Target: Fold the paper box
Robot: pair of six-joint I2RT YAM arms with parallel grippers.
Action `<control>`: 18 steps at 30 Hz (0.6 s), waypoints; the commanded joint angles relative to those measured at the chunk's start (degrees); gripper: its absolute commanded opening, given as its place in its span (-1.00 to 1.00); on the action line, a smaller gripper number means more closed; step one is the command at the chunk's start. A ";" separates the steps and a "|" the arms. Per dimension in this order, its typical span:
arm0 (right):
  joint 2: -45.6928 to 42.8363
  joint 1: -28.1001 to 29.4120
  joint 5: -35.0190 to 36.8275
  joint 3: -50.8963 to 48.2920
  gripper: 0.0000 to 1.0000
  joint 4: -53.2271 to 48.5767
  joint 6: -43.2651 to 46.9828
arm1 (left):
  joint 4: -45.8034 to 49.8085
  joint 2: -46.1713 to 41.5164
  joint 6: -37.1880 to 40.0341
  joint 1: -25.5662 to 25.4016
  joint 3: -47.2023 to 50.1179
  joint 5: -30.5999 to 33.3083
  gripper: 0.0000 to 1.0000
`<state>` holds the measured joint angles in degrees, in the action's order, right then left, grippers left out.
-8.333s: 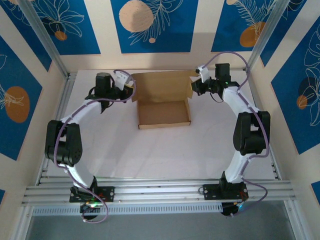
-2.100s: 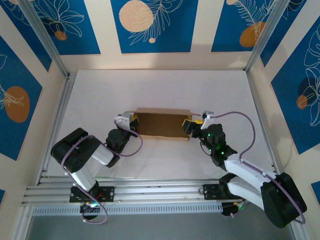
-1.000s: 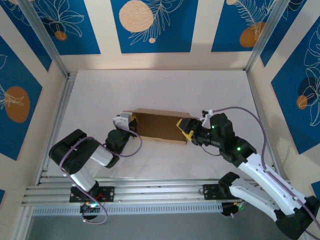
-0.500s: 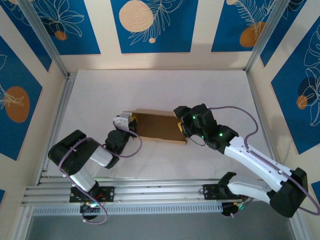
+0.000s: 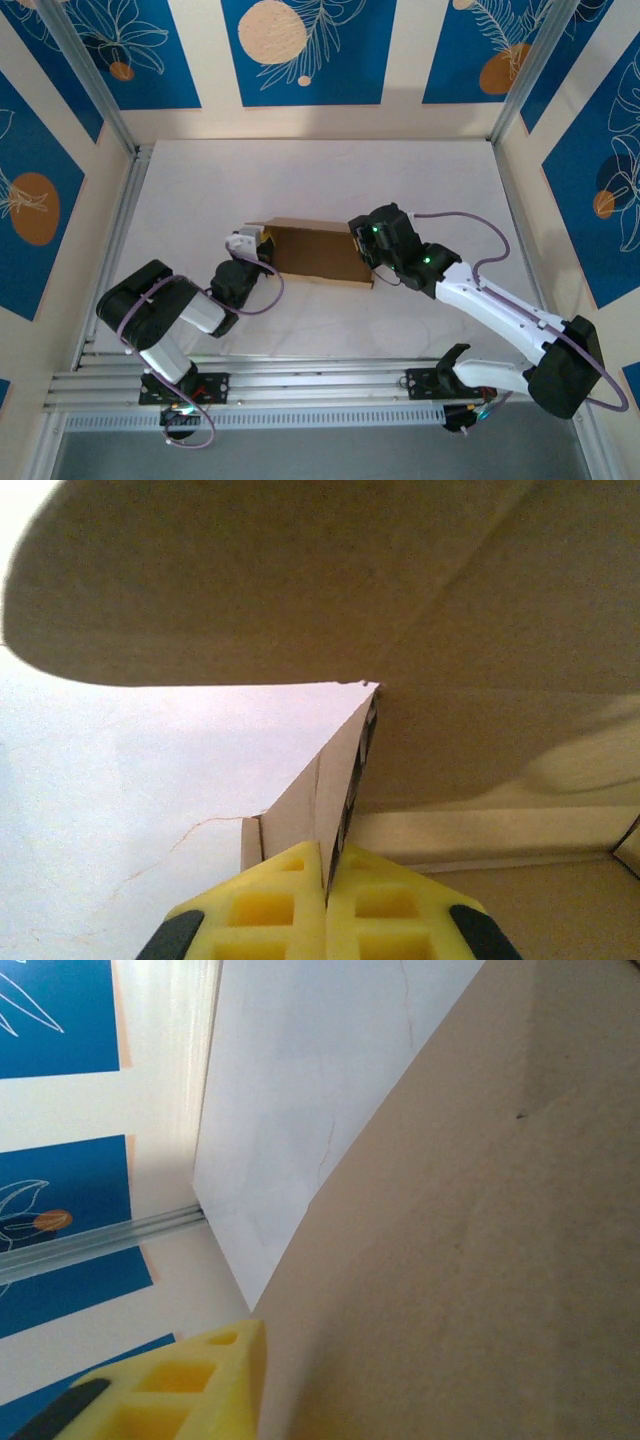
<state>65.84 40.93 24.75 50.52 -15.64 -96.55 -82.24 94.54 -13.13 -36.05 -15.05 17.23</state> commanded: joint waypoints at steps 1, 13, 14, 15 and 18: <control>-0.13 0.12 2.25 -1.81 -0.43 0.38 -1.17 | 1.65 -0.42 -1.19 -1.04 0.89 0.47 -0.93; 2.32 -1.79 1.05 -3.45 -0.69 2.30 -1.97 | 2.84 -3.12 -5.77 -1.30 2.60 -4.00 -0.34; 2.47 -2.05 0.87 -3.50 -0.69 2.60 -1.95 | 4.04 -4.19 -6.33 -1.31 2.88 -4.04 -0.31; 2.66 -2.22 0.64 -3.49 -0.69 2.75 -2.05 | 5.20 -5.23 -6.70 -1.43 3.05 -4.12 -0.28; 3.06 -2.60 0.39 -3.33 -0.69 2.98 -1.81 | 10.45 -9.82 -8.19 -1.52 3.27 -4.27 -0.17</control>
<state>68.16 38.87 24.34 47.97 -11.92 -98.50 -75.35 88.14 -19.00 -36.69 -12.38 14.35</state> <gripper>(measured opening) 0.154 0.407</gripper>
